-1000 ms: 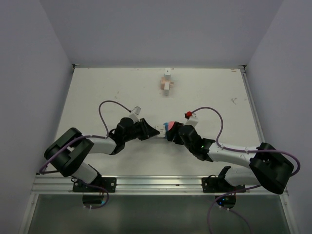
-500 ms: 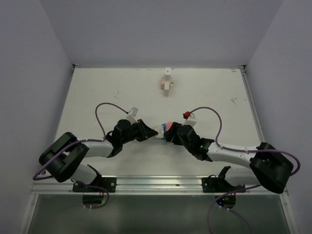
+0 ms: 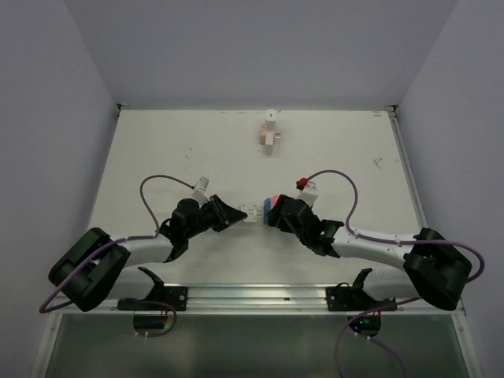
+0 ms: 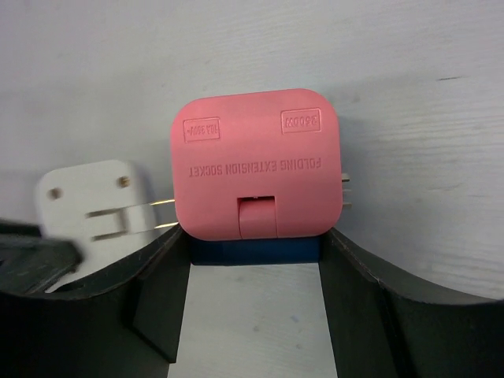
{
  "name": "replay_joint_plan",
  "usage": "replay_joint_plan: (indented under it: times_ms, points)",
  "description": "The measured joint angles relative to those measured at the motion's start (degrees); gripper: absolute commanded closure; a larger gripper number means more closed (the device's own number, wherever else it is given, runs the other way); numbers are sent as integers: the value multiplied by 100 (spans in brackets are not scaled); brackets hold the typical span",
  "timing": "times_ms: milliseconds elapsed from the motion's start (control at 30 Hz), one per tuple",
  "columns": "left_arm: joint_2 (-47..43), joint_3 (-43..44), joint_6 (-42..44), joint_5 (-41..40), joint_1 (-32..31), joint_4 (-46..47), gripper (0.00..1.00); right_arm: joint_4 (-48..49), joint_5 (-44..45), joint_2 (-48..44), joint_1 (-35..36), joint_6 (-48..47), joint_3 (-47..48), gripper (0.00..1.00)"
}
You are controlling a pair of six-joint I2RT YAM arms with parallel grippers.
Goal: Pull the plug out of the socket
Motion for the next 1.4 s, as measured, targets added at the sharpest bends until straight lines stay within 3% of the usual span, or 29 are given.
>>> replay_joint_plan:
  times_ms: [233,400,533,633,933,1100,1167,1267,1400]
  points:
    - [-426,-103,-28,17,243,-63,100,-514,1211,138,-260,-52,15,100]
    - [-546,-144,39,57,531,-186,100,-514,1364,168,-245,-138,15,100]
    - [-549,-129,308,140,1141,-483,100,-503,1360,168,-245,-264,15,100]
    - [-354,116,610,212,1620,-767,95,-492,1346,168,-245,-352,13,100]
    - [1252,1200,1069,503,2575,-763,64,-457,1327,190,-245,-682,13,100]
    - [1978,1491,1123,686,2859,-756,38,-385,1307,229,-245,-942,13,99]
    - [2059,1504,1088,761,2946,-750,23,-334,1287,254,-245,-1075,13,98]
    - [1998,1519,1084,852,3038,-669,10,-284,1220,275,-245,-1279,13,94]
    - [1683,1403,1163,822,3176,-909,5,-179,1069,308,-245,-1565,13,82]
